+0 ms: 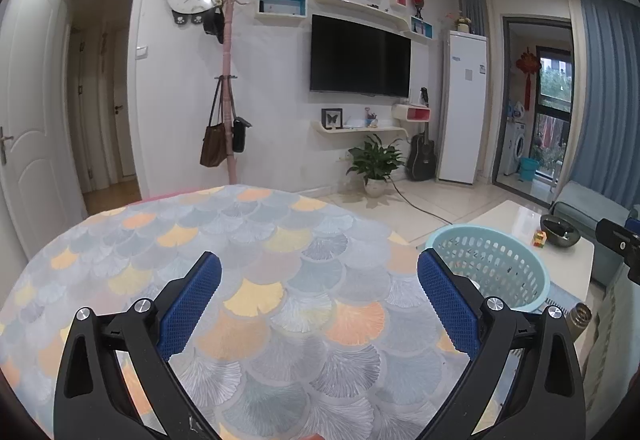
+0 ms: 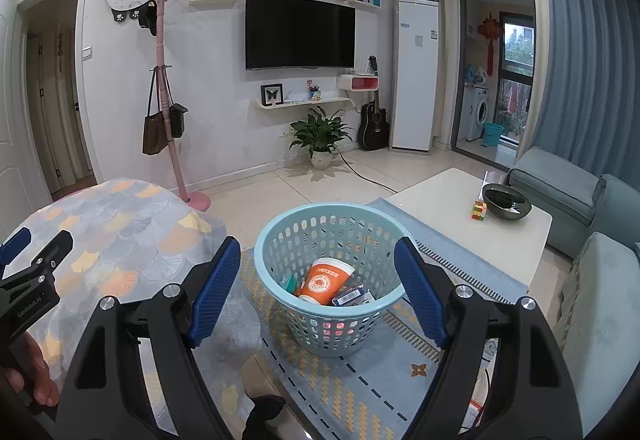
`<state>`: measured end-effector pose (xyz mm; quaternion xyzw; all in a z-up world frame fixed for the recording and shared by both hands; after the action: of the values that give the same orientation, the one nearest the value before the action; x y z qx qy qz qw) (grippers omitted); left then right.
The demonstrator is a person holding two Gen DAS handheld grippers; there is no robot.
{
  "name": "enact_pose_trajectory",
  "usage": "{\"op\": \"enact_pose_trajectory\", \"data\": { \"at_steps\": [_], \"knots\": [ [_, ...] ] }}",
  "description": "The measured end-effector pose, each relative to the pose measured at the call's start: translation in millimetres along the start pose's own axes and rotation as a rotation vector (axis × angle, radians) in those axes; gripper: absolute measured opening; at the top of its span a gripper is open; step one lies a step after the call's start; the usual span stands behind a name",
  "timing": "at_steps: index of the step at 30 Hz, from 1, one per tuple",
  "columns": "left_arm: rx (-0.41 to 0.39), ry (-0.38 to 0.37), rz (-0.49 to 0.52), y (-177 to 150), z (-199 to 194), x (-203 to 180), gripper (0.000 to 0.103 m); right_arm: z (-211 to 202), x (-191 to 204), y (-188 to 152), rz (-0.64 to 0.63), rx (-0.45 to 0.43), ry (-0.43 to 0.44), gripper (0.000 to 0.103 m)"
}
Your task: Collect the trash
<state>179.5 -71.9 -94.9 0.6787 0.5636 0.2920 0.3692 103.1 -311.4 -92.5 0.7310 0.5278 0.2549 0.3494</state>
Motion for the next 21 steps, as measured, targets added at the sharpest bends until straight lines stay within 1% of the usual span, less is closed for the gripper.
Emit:
{"op": "enact_pose_trajectory", "data": {
  "at_steps": [10, 21],
  "knots": [
    [0.001, -0.001, -0.003, -0.3, -0.6, 0.9, 0.095, -2.5, 3.0, -0.5, -0.008, -0.003, 0.002, 0.075],
    [0.002, -0.003, -0.006, 0.2, -0.3, 1.4, 0.095, -0.2, 3.4, -2.9, -0.011, 0.012, 0.007, 0.076]
  ]
}}
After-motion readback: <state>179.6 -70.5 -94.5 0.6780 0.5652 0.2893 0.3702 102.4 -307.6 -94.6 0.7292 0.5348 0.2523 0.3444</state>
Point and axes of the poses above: each gripper's, at about its wrist camera, not at the fingertips, and z roughly the way its jaws point, x to its left, y to its top, the point moved 9 cm from there along z, roughly the way its jaws point, and after that the axes turned 13 degrees about x, right-handed, at the moved point
